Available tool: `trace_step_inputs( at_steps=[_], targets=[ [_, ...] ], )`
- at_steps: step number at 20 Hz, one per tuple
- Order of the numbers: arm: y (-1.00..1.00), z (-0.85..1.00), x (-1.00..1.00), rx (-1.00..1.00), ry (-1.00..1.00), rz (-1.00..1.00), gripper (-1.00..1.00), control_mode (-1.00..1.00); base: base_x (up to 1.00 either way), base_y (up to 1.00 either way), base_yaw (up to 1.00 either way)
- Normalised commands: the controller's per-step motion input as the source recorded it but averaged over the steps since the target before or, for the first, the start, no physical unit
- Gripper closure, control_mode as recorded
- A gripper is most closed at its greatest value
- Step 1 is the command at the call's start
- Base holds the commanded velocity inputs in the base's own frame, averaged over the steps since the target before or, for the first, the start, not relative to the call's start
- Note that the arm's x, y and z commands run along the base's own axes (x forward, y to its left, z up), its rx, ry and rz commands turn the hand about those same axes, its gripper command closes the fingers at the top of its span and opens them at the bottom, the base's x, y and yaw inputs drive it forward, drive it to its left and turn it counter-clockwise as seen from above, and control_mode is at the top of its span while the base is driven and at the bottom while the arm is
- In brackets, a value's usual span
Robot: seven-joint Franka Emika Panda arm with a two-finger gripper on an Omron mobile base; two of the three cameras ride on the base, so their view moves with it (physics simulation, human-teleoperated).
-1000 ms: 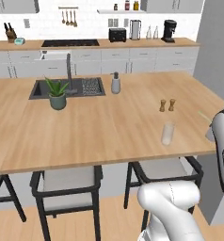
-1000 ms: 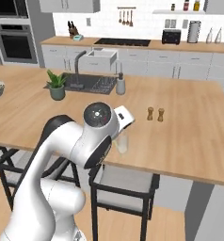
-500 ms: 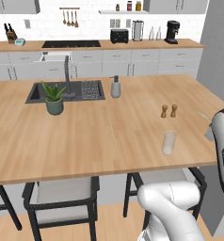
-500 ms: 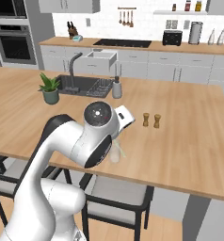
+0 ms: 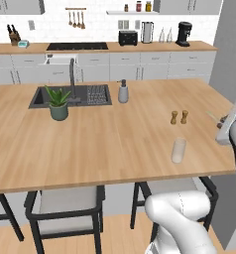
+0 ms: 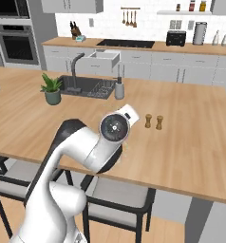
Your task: Take a straw from the drawer in front and place it inside the glass cup on the dining counter.
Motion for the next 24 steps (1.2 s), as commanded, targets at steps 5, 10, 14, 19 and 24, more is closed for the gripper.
trace_step_inputs(
  at_steps=[5, 10, 14, 19, 24],
  targets=[
    [0.08, 0.01, 0.45, 0.14, -0.28, 0.29, 1.0, -1.0, 0.0, 0.0, 0.0],
    [0.19, 0.0, 0.57, 0.2, -0.09, 0.22, 1.0, -1.0, 0.0, 0.0, 0.0],
    [0.19, 0.0, 0.37, 0.21, 0.0, 0.2, 1.0, -1.0, 0.0, 0.0, 0.0],
    [0.03, -0.05, 0.04, 0.18, 0.0, 0.18, 1.0, -1.0, 0.0, 0.0, 0.0],
    [0.03, -0.11, 0.08, 0.1, 0.0, 0.15, 1.0, -1.0, 0.0, 0.0, 0.0]
  ],
)
